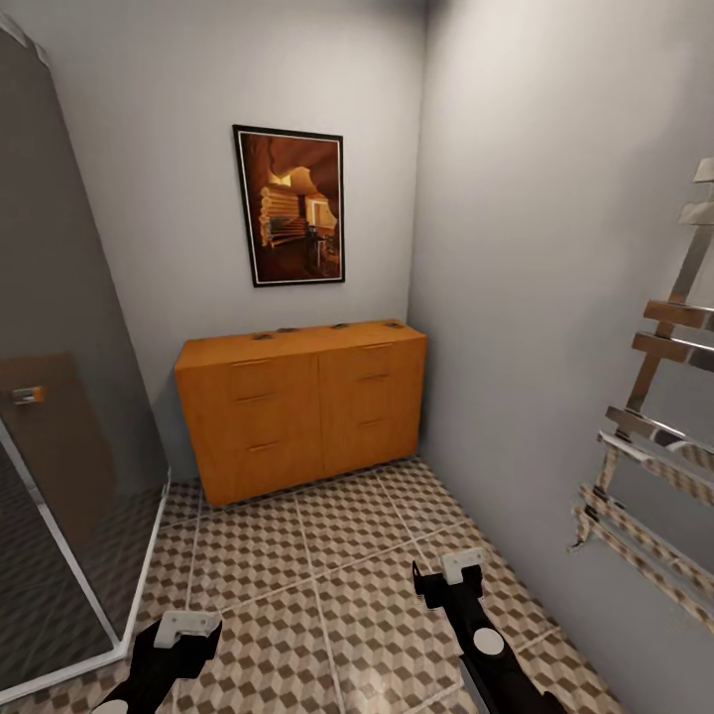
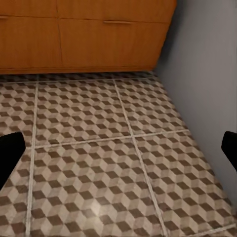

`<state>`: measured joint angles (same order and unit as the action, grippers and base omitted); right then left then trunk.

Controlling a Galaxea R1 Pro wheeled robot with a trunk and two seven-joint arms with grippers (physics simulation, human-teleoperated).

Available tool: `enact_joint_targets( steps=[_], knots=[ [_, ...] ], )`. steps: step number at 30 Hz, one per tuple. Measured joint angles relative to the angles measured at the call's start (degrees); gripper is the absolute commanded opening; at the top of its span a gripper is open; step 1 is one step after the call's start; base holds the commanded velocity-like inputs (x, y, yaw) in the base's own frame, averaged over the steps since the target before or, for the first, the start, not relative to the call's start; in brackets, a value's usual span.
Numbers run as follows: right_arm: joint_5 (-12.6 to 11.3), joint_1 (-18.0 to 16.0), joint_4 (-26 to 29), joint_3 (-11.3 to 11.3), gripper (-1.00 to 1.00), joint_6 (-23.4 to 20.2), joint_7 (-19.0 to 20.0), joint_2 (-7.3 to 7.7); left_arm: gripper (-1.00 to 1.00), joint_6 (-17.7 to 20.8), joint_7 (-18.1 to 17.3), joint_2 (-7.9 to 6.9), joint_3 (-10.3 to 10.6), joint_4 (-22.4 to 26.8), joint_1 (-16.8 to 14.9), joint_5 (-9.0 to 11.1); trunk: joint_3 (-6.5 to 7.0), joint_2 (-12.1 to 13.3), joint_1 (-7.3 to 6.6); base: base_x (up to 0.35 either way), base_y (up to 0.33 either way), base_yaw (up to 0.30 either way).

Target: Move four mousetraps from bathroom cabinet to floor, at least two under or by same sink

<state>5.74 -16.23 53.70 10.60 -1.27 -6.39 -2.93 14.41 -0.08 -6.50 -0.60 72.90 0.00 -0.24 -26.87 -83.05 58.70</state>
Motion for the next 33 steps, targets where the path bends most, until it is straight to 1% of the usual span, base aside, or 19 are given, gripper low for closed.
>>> enact_joint_targets(
  steps=[33],
  knots=[
    [0.0, 0.0, 0.0, 0.1, 1.0, 0.0, 0.0, -0.07, 1.0, 0.0, 0.1, 0.09, 0.1, -0.1, 0.0, 0.0, 0.0, 0.0, 0.0, 0.254, -0.223, 0.183]
  ],
)
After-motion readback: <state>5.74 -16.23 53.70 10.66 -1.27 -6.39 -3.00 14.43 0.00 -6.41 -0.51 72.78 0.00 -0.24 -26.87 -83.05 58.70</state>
